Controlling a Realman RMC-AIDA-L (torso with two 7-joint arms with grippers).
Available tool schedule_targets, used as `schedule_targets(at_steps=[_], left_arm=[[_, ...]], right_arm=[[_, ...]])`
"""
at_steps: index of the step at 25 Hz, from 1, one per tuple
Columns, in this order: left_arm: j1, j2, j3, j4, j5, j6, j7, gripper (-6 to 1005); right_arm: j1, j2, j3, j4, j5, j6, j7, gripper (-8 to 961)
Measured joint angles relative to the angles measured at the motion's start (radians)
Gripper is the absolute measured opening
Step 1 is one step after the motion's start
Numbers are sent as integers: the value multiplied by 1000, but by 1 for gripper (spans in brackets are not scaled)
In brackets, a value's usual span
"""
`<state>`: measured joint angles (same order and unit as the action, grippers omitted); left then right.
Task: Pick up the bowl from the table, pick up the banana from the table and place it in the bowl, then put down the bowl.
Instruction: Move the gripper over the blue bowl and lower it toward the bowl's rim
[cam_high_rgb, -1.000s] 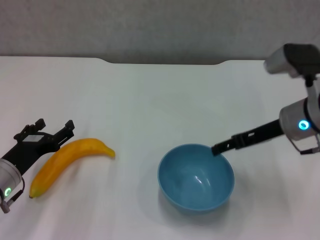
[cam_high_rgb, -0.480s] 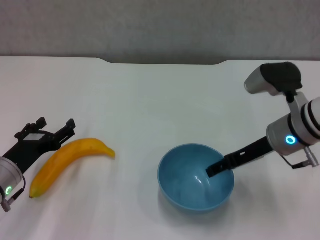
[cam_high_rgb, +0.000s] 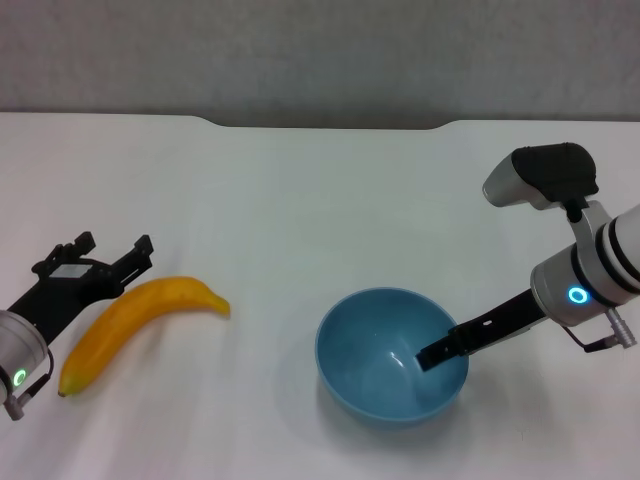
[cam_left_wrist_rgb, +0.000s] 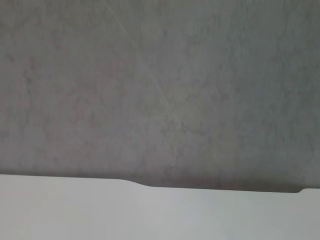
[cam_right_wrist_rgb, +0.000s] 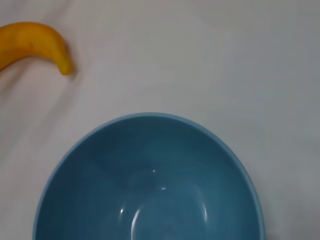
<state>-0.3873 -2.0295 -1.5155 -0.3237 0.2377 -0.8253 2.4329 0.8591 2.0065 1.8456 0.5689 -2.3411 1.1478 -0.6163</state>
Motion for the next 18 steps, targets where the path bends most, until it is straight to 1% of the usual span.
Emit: schedule_targets(at_steps=[6, 12, 15, 18], left_arm=[[-1, 0, 0, 1, 0, 0, 0, 907], [-1, 0, 0, 2, 0, 0, 0, 907], [-2, 0, 0, 2, 0, 0, 0, 907], [-2, 0, 0, 2, 0, 0, 0, 907]], right_arm=[[-5, 1, -2, -1, 2, -23, 0, 861], [-11, 6, -42, -36, 6, -66, -1, 731], [-10, 6, -69, -37, 24, -87, -1, 522], [-12, 6, -79, -31, 34, -104, -3, 374]])
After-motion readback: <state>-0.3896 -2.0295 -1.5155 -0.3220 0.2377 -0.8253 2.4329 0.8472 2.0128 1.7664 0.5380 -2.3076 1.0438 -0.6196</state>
